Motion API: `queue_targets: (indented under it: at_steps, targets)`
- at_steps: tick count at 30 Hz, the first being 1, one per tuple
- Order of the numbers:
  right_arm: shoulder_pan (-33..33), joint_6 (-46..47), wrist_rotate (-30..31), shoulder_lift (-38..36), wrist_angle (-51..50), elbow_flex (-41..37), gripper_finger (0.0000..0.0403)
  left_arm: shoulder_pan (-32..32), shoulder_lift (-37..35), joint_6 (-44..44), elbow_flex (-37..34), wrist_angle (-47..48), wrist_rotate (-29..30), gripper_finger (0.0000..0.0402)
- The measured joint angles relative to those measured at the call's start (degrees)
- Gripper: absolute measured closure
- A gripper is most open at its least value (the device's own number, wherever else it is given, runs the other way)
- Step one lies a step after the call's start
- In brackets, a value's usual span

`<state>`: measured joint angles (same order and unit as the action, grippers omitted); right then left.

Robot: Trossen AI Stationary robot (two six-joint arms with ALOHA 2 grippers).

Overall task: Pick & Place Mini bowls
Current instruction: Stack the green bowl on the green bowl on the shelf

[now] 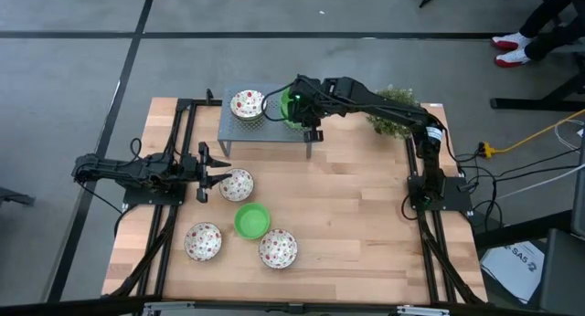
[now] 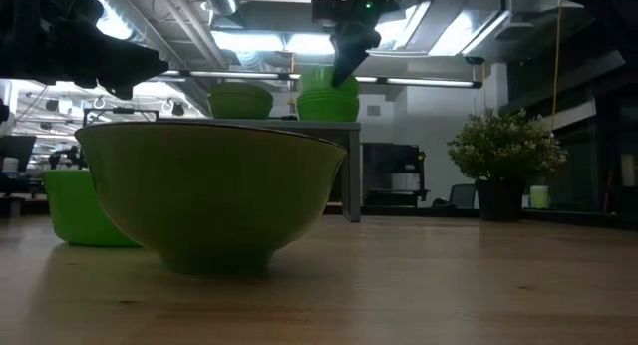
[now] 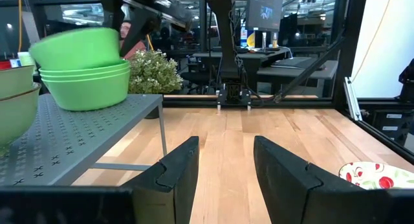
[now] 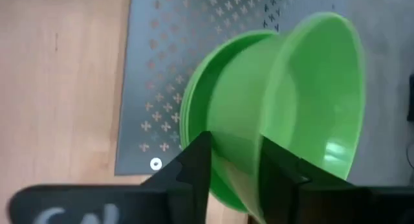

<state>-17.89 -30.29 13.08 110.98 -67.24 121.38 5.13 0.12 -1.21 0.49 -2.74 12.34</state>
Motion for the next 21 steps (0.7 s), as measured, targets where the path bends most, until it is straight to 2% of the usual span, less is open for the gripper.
queue_targets:
  at_steps: [6, 16, 21]
  targets:
    - [0.00, 2.08, 1.47, 0.00, -0.40, 0.00, 0.0273, 0.01, 0.02, 0.00, -0.01, 0.00, 0.00, 0.0258]
    - [0.13, 2.22, 1.37, 0.00, -0.48, 0.00, 0.0270, 0.00, 0.02, 0.00, -0.01, 0.00, 0.00, 0.0258]
    - [0.13, 2.74, 0.20, 0.00, -0.40, 2.57, 0.0270, 0.02, 0.02, 0.00, -0.01, 0.00, 0.00, 0.0258]
